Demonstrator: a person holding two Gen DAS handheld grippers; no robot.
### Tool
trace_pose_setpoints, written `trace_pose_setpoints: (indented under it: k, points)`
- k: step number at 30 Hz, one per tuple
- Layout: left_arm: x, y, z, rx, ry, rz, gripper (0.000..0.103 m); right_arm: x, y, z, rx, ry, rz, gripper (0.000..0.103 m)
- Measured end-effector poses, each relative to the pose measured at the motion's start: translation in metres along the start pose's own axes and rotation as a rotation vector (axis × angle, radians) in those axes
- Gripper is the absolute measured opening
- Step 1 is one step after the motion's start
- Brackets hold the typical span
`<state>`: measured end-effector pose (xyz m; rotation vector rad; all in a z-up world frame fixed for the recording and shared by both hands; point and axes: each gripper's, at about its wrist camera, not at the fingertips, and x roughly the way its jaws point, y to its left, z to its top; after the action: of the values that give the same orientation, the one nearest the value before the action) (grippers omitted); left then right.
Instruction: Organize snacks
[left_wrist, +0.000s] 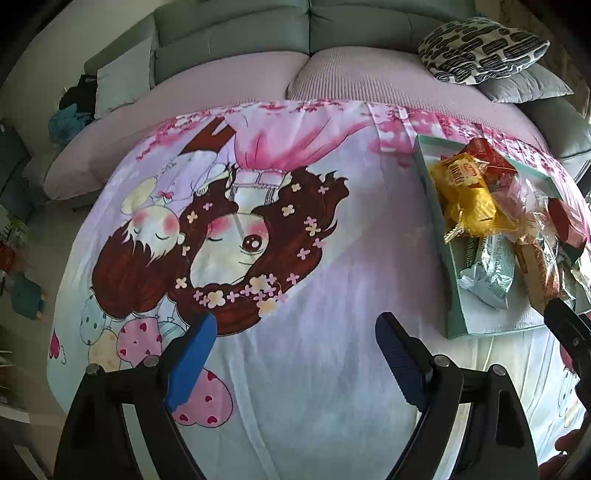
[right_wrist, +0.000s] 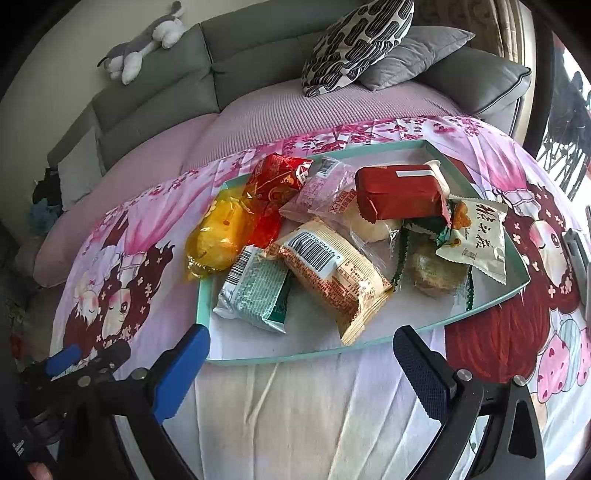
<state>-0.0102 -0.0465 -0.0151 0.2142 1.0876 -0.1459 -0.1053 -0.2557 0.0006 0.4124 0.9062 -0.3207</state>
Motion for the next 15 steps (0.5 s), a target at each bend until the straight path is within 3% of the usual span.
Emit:
trace_pose_setpoints:
  k: [6,15]
  points:
    - [0.0108,0.0068,0.0003,-0.055,0.06,-0.046,0.088,0.0018,-0.0044,0.0003,0.012,0.002,-0.003,0.101]
    - [0.0116,0.0043,-0.0007,-0.049,0.068,-0.066,0.088,0.0042,-0.0041,-0.0016,0.005,0.015,-0.006,0.101]
